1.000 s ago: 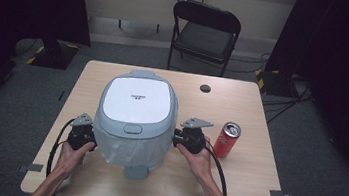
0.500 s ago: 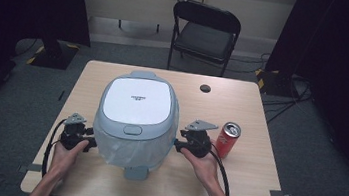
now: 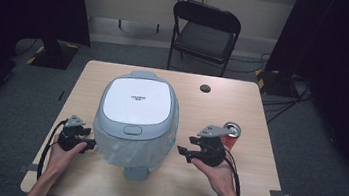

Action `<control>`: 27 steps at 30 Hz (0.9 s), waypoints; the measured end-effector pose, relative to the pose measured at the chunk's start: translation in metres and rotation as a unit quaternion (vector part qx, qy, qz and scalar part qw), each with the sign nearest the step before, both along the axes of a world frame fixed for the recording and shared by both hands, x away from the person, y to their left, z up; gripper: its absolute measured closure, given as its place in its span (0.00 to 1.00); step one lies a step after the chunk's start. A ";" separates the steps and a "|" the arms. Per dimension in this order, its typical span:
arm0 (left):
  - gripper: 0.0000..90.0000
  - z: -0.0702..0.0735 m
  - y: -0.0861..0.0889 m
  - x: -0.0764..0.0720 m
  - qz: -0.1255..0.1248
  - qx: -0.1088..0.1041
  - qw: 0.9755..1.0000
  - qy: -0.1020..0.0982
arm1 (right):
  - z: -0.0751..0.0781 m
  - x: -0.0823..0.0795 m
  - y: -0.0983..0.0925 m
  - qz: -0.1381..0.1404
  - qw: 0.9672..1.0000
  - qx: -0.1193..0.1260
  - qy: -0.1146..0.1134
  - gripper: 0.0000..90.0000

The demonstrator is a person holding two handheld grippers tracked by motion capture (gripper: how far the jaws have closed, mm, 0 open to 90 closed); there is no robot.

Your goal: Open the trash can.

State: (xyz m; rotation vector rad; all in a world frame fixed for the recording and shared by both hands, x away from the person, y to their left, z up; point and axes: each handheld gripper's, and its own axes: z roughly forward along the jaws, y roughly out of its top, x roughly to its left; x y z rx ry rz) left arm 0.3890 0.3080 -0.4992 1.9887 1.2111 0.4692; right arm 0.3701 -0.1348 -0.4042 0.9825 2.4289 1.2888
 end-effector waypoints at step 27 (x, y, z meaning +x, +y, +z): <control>0.14 -0.003 0.002 0.009 -0.020 0.037 0.999 -0.006 | 0.120 -0.036 0.029 0.128 0.982 0.113 -0.082 1.00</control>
